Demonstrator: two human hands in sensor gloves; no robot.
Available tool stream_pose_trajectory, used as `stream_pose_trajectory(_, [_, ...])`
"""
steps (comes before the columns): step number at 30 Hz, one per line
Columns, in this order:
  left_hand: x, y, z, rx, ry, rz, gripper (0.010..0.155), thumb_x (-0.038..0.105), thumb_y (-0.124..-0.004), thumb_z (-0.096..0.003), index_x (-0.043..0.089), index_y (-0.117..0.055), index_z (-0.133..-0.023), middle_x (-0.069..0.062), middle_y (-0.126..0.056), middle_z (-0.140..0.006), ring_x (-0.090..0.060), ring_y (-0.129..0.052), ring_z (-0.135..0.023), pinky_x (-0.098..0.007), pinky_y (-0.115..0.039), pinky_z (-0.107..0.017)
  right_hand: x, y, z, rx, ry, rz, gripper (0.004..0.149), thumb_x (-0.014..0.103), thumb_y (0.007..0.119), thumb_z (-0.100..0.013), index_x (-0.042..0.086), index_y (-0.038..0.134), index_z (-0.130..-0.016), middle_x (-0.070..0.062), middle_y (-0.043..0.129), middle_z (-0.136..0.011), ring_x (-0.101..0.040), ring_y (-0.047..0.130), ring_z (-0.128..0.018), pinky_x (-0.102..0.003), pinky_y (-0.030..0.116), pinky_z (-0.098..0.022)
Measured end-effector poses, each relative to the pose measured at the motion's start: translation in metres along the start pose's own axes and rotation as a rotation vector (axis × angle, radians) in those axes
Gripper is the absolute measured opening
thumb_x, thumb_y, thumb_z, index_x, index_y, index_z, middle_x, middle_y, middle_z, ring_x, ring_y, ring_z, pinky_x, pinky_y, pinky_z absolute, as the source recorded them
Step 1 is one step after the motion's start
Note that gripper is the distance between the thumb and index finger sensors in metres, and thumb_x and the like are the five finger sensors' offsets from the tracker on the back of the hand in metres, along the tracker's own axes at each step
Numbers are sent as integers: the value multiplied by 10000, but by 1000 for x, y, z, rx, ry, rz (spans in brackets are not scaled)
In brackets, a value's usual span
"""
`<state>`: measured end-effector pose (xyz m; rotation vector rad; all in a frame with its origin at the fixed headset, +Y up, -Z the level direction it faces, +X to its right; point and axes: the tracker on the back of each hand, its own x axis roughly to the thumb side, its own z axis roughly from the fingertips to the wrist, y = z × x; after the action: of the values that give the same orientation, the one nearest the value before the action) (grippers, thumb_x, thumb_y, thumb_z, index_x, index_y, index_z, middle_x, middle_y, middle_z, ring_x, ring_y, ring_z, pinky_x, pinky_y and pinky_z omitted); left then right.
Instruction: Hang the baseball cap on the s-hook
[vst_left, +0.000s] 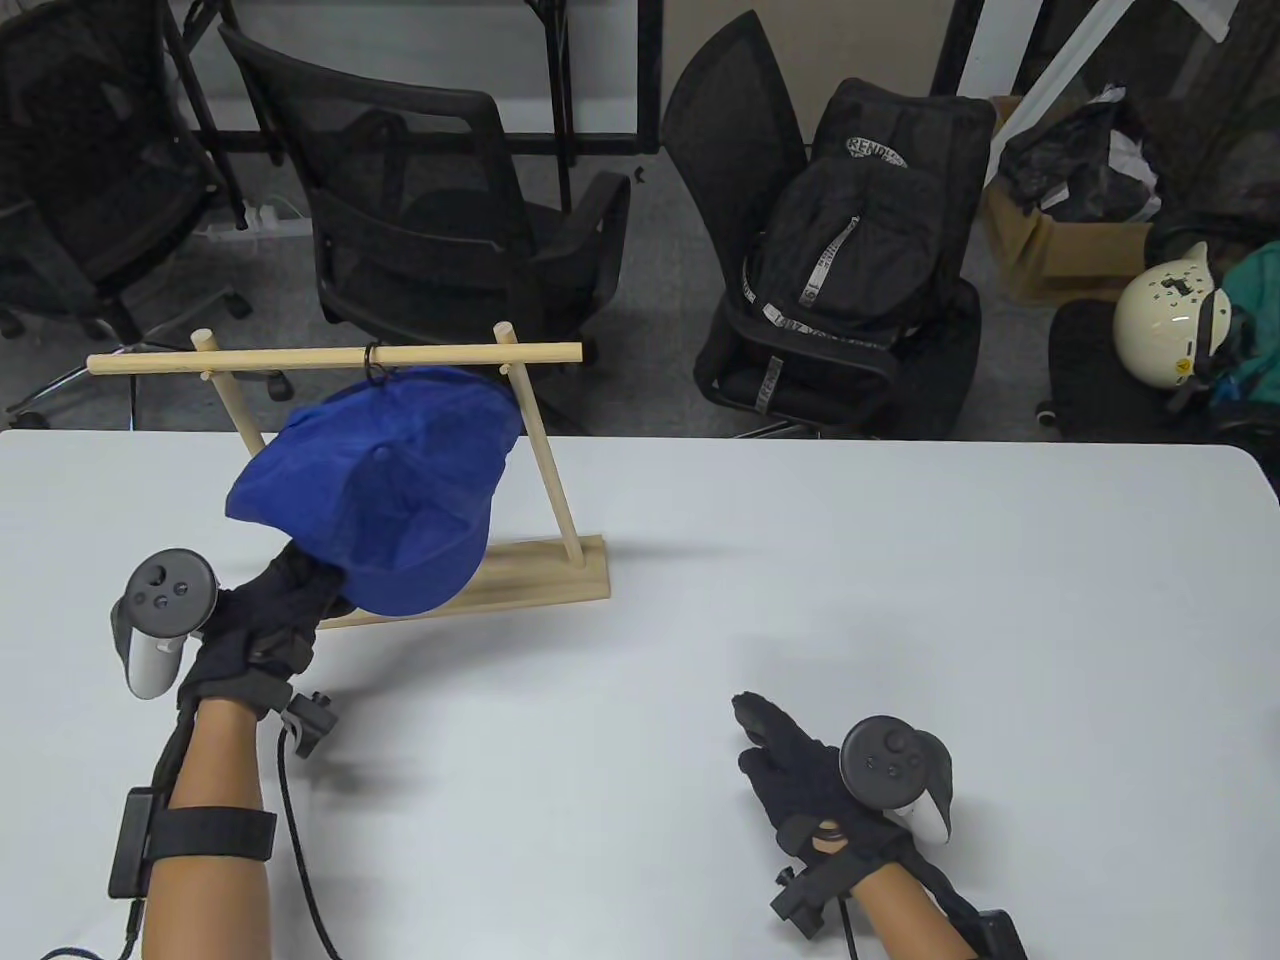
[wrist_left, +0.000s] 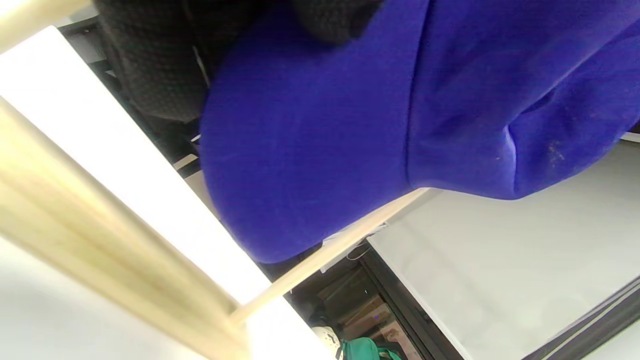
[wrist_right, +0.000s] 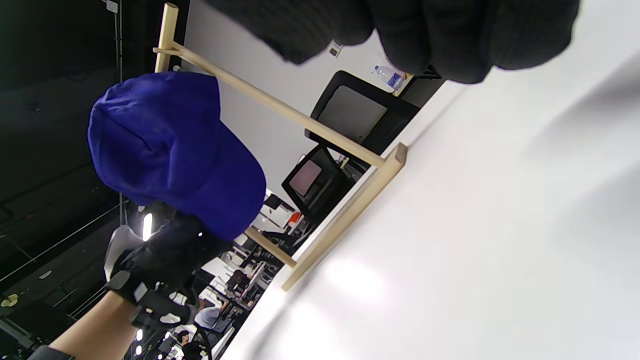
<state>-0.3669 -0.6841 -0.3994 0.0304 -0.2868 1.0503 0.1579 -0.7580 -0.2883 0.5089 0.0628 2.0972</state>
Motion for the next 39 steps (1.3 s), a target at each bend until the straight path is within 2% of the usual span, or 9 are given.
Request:
stream_pose_trajectory(7, [-28,-7,0,-30,73,-1,447,180,-694,-577,219,-711,-1022,-64,-903,-995,-363,-978,-919,-588,-877,-640,-1,-1,0,1,11,7,600,140,703,-518,-151,507,-1005,-481,581,-966,-679,698,-841,-688,684,-547])
stream_pose_trajectory(14, [-43,-12,5,-57,127,-10,446,176,-688,-577,208,-704,-1021,-74,-898,-997,-370,-973,-925,-589,-876,-640,-1,0,0,12,18,22,600,139,703,-517,-153,509,-1004,-483,578,-966,-679,697,-841,-689,681,-549])
stream_pose_trajectory(26, [-61,-41,1,-159,235,16,446,176,-661,-591,172,-655,-1037,-118,-852,-1028,-413,-936,-951,-575,-849,-667,-1,0,-1,28,11,39,598,139,703,-517,-152,514,-1004,-486,570,-968,-681,691,-842,-691,677,-548])
stream_pose_trajectory(32, [-65,-53,-1,-162,318,37,455,193,-619,-615,141,-624,-1068,-214,-771,-1117,-523,-833,-1014,-586,-834,-664,-1,-1,-1,33,5,44,597,141,703,-518,-153,517,-1003,-489,566,-969,-682,687,-845,-691,674,-551])
stream_pose_trajectory(39, [-61,-58,2,-152,371,-6,512,208,-616,-628,91,-594,-1126,-313,-700,-1168,-598,-778,-1008,-662,-795,-641,-2,-1,-2,46,3,52,597,141,703,-518,-153,518,-1003,-491,558,-971,-683,679,-848,-694,668,-552])
